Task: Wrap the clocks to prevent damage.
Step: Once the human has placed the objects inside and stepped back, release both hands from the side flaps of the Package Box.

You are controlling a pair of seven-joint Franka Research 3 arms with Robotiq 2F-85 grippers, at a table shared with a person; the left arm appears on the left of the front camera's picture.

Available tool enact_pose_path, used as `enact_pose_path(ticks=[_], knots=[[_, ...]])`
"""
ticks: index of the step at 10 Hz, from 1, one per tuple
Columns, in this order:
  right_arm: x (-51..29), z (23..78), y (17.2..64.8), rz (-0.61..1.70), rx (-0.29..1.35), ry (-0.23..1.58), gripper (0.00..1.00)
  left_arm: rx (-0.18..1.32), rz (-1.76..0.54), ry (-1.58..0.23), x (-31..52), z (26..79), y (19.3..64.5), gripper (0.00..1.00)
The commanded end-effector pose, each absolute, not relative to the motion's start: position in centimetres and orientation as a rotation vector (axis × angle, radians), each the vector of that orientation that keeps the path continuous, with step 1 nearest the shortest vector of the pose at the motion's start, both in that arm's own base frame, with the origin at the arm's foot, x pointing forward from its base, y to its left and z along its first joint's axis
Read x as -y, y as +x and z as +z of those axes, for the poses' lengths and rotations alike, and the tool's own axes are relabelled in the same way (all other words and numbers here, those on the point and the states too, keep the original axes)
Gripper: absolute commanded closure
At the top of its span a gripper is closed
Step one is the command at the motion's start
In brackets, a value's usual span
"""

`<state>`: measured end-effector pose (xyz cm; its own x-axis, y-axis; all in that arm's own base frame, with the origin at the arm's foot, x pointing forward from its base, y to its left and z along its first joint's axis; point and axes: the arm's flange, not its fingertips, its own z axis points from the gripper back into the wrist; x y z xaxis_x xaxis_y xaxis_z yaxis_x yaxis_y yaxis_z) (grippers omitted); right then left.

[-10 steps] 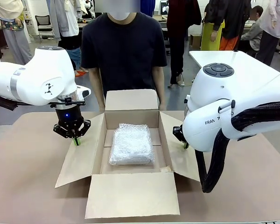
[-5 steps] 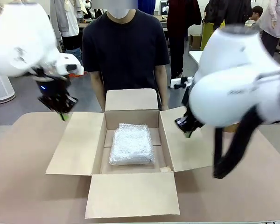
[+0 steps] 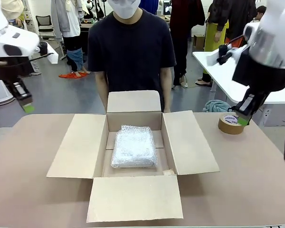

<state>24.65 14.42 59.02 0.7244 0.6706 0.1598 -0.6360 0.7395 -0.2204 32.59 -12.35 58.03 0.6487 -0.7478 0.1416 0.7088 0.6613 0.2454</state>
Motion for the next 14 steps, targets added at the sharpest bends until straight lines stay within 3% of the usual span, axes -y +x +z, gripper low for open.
enact_pose_path(ticks=[1, 2, 3, 5, 8, 11, 14], knots=[[-14.9, 57.9, 24.9, 0.729, 0.215, -0.143, 0.99, 0.405, -0.666, 0.242, 13.4, 56.5, 33.0, 1.00], [-14.9, 57.9, 24.9, 0.729, 0.215, -0.143, 0.99, 0.239, -0.832, 0.174, 12.3, 58.0, 32.6, 1.00], [-14.4, 59.1, 24.7, 0.723, 0.237, -0.154, 0.99, 0.299, -0.800, 0.199, 12.3, 58.2, 32.6, 1.00], [-12.5, 59.1, 26.2, 1.009, 0.162, 0.041, 0.99, 0.184, -1.048, 0.027, 10.2, 59.0, 35.3, 1.00], [-9.2, 58.4, 27.7, 1.167, 0.150, 0.155, 0.99, 0.117, -1.226, -0.035, 7.5, 58.7, 37.9, 1.00], [-7.5, 57.4, 28.4, 1.277, 0.120, 0.191, 0.99, 0.071, -1.471, 0.087, 7.3, 58.3, 37.8, 1.00], [-7.4, 56.8, 28.1, 1.254, 0.141, 0.173, 0.99, 0.068, -1.448, 0.049, 7.8, 57.9, 37.6, 1.00]])
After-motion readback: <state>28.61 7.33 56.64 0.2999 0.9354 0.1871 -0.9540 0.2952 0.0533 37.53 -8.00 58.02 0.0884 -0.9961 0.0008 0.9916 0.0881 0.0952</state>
